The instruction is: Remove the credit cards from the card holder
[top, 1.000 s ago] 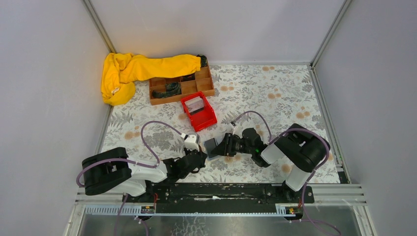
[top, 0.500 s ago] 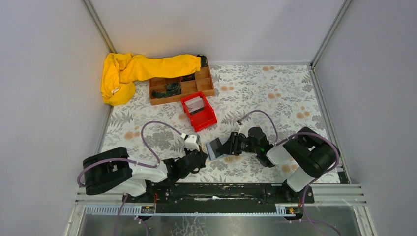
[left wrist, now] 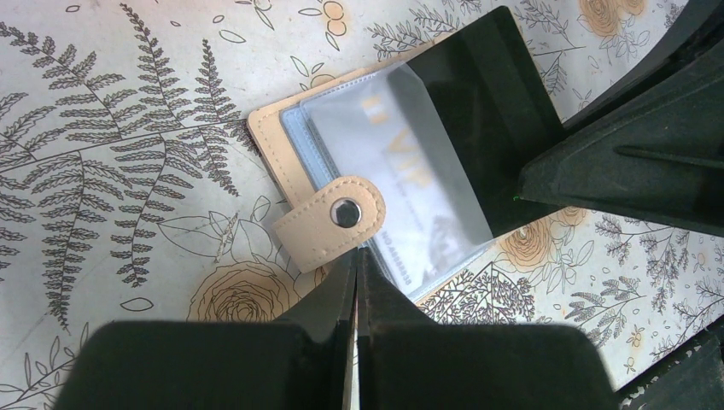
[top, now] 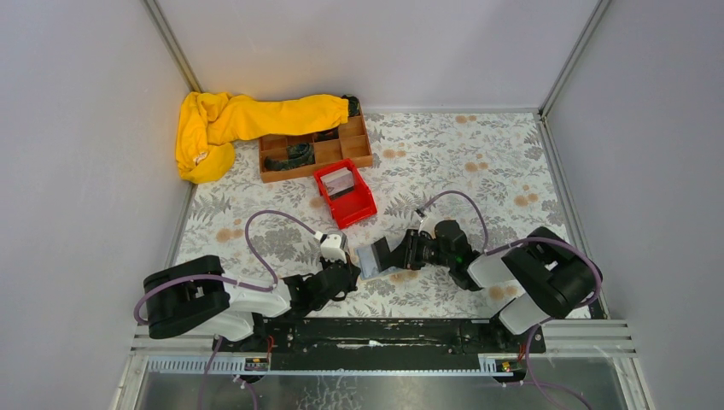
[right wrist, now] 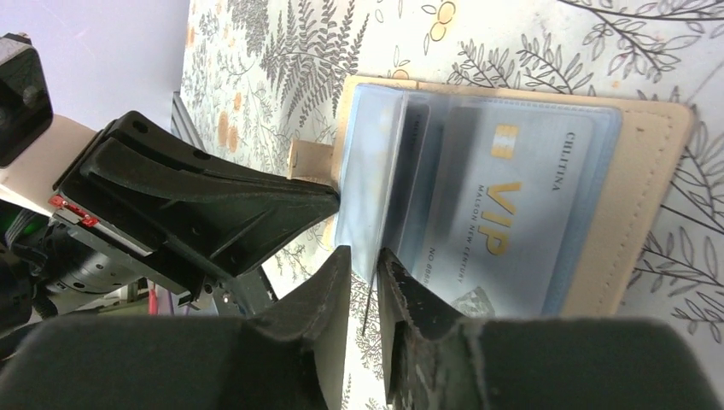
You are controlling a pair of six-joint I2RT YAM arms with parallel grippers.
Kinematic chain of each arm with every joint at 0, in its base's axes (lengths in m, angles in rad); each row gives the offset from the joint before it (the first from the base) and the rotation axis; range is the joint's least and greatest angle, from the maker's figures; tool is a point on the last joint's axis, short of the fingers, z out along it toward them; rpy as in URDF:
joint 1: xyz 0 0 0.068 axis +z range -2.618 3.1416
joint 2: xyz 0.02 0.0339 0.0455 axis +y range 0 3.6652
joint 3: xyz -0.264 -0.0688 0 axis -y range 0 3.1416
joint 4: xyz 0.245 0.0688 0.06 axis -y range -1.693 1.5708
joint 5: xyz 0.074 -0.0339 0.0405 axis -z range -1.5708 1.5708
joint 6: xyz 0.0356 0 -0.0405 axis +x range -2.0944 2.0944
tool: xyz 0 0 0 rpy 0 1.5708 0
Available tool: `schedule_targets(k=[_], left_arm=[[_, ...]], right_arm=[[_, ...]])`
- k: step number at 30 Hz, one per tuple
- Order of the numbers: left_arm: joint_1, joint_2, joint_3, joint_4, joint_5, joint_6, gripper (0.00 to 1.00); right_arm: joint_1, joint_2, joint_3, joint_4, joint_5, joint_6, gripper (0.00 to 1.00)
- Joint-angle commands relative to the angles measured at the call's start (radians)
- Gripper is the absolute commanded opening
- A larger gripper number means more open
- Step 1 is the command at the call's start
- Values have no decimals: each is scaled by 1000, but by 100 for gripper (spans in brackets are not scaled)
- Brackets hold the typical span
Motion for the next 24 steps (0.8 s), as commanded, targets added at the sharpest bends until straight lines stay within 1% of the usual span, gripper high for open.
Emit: schedule_targets(k=[1,5,6,9,11,12,13,14,16,19,21,24], left_arm=[[-10,6,-1,-10,8,-1,0],[-9,7,4,-13,6,4,0],[-10,6,6,-14,5,5,0],[-9,-1,7,-14,6,13,0],[-10,-13,11,-20,6,19,3],[-10,-23,13,-25,8,22,6],[-10,-37,16,-28,11,27,11],[-9,-52,18,-37,11,31,19],[-9,-89,23,-64,-8,25,37],[-10,-159,33,-99,-23,44,57],[-10,-215,42,-119,-22,70,65],[-9,-318,61,-149,-8,131,68]], right_arm=[[-9,-65,-6,-67,61,-64,19],[-9,-117,-10,-141,111,-96,2],[-10,-131,-9,-161,119,-104,0],[-10,-173,-8,-205,138,-124,0],[-10,-207,-7,-234,152,-135,0],[-10,-224,-7,-249,160,-139,0],[-10,-242,-7,-267,170,-145,0],[-11,-265,-6,-286,184,-152,0],[-13,-315,-3,-328,205,-170,0],[-14,-396,2,-380,204,-200,0],[-16,-446,2,-393,179,-216,0],[-18,-512,9,-423,114,-261,0]])
